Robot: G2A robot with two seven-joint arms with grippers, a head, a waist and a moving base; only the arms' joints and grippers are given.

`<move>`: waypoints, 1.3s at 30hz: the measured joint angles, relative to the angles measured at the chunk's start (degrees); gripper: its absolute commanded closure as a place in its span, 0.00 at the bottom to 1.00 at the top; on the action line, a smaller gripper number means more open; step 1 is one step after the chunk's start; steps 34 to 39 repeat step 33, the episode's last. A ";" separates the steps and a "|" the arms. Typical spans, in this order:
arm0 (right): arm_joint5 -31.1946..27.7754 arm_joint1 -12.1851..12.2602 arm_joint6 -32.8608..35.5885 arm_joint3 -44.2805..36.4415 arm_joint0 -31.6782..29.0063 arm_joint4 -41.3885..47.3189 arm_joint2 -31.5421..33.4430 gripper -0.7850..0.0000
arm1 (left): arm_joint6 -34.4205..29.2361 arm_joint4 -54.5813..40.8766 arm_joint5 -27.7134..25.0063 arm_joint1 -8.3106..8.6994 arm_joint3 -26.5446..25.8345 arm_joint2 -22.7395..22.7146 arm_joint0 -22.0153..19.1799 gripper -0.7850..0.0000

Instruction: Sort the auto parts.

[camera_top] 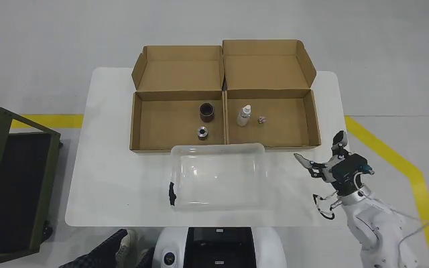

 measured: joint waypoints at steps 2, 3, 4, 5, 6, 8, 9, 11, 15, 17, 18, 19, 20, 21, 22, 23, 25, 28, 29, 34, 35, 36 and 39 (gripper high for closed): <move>0.37 0.01 -0.55 -0.25 -1.09 0.25 0.77 0.00 | 0.00 0.00 0.00 0.00 0.00 0.00 0.00 0.00; 0.37 0.03 -0.74 -0.43 -1.58 0.29 1.13 0.00 | 0.00 0.00 0.00 0.00 0.00 0.00 0.00 0.00; 0.37 0.04 -0.82 -0.52 -1.86 0.32 1.33 0.00 | 0.00 0.00 0.00 0.00 0.00 0.00 0.00 0.00; 0.39 0.05 -0.85 -0.57 -2.07 0.41 1.46 0.00 | 0.00 0.00 0.00 0.00 0.00 0.00 0.00 0.00; 0.42 0.05 -0.74 -0.57 -2.25 0.63 1.49 0.00 | 0.00 0.00 0.00 0.00 0.00 0.00 0.00 0.00; 0.39 0.05 -0.41 -0.53 -2.18 0.89 1.30 0.00 | 0.00 0.00 0.00 0.00 0.00 0.00 0.00 0.00; 0.33 0.06 -0.19 -0.46 -1.97 0.91 1.09 0.00 | 0.00 0.00 0.00 0.00 0.00 0.00 0.00 0.00; 0.32 0.07 0.03 -0.26 -1.65 0.96 0.81 0.00 | 0.00 0.00 0.00 0.00 0.00 0.00 0.00 0.00; 0.32 0.07 0.43 0.39 -1.24 1.77 0.61 0.00 | 0.00 0.00 0.00 0.00 0.00 0.00 0.00 0.00; 0.31 0.07 0.43 0.39 -1.25 1.78 0.61 0.00 | 0.00 0.00 0.00 0.00 0.00 0.00 0.00 0.00; 0.31 0.07 0.43 0.38 -1.25 1.77 0.61 0.00 | 0.00 0.00 0.00 0.00 0.00 0.00 0.00 0.00; 0.31 0.07 0.43 0.38 -1.25 1.76 0.61 0.00 | 0.00 0.00 0.00 0.00 0.00 0.00 0.00 0.00; 0.31 0.07 0.42 0.38 -1.25 1.76 0.62 0.00 | 0.00 0.00 0.00 0.00 0.00 0.00 0.00 0.00; 0.31 0.07 0.42 0.37 -1.26 1.75 0.62 0.00 | 0.00 0.00 0.00 0.00 0.00 0.00 0.00 0.00; 0.31 0.07 0.42 0.37 -1.26 1.75 0.62 0.00 | 0.00 0.00 0.00 0.00 0.00 0.00 0.00 0.00; 0.31 0.07 0.42 0.37 -1.26 1.75 0.62 0.00 | 0.00 0.00 0.00 0.00 0.00 0.00 0.00 0.00; 0.31 0.07 0.42 0.37 -1.26 1.75 0.62 0.00 | 0.00 0.00 0.00 0.00 0.00 0.00 0.00 0.00; 0.31 0.07 0.42 0.37 -1.26 1.75 0.62 0.00 | 0.00 0.00 0.00 0.00 0.00 0.00 0.00 0.00; 0.31 0.07 0.42 0.37 -1.26 1.75 0.62 0.00 | 0.00 0.00 0.00 0.00 0.00 0.00 0.00 0.00; 0.31 0.07 0.42 0.37 -1.26 1.75 0.62 0.00 | 0.00 0.00 0.00 0.00 0.00 0.00 0.00 0.00; 0.31 0.07 0.42 0.37 -1.26 1.75 0.62 0.00 | 0.00 0.00 0.00 0.00 0.00 0.00 0.00 0.00; 0.31 0.07 0.42 0.37 -1.26 1.75 0.62 0.00 | 0.00 0.00 0.00 0.00 0.00 0.00 0.00 0.00; 0.31 0.07 0.42 0.37 -1.26 1.75 0.62 0.00 | 0.00 0.00 0.00 0.00 0.00 0.00 0.00 0.00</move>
